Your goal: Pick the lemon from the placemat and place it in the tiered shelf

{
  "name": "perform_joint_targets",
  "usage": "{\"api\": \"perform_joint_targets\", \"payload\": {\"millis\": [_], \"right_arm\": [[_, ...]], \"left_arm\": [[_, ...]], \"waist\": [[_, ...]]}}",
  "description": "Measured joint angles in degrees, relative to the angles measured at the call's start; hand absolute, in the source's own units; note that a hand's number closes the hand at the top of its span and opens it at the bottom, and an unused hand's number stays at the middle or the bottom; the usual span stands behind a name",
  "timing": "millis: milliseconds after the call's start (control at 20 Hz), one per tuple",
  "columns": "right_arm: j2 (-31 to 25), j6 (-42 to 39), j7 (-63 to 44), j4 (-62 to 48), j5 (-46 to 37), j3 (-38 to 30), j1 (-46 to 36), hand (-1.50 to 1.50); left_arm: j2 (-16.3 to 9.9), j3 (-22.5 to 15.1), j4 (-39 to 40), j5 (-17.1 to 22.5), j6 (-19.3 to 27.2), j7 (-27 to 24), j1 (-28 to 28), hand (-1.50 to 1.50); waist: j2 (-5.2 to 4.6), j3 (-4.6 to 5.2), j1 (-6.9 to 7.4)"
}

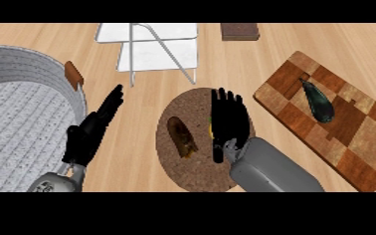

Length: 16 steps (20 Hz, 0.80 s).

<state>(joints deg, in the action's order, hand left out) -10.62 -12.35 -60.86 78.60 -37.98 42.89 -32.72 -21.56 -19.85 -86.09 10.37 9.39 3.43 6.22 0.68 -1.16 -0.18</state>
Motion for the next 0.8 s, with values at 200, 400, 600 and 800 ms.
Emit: {"api": "perform_joint_targets", "payload": {"millis": [200, 400, 600, 800], "right_arm": [[0.76, -0.52, 0.54, -1.80, -1.13, -0.37, 0.40, -1.50], [0.95, -0.73, 1.38, -3.16, -2.41, -1.00, 0.93, -1.50], [1.82, -0.48, 2.46, -6.38, -3.80, -1.58, 1.18, -1.50], [3.03, -0.74, 2.95, -8.15, -4.88, -2.06, 0.99, -1.50]], "left_arm": [[0.04, 0.51, -0.16, 0.03, -0.62, 0.35, -0.05, 0.00], [0.32, 0.63, 0.19, -0.55, -0.98, 0.31, -0.12, 0.00], [-0.14, 1.29, -0.34, -0.42, -2.02, 0.12, -0.32, 0.00], [0.18, 1.59, -0.55, -0.93, -2.18, -0.46, -0.72, 0.00]], "waist": [[-0.01, 0.00, 0.02], [0.02, -0.09, -0.06], [-0.03, -0.06, 0.19], [-0.03, -0.03, 0.19]]}}
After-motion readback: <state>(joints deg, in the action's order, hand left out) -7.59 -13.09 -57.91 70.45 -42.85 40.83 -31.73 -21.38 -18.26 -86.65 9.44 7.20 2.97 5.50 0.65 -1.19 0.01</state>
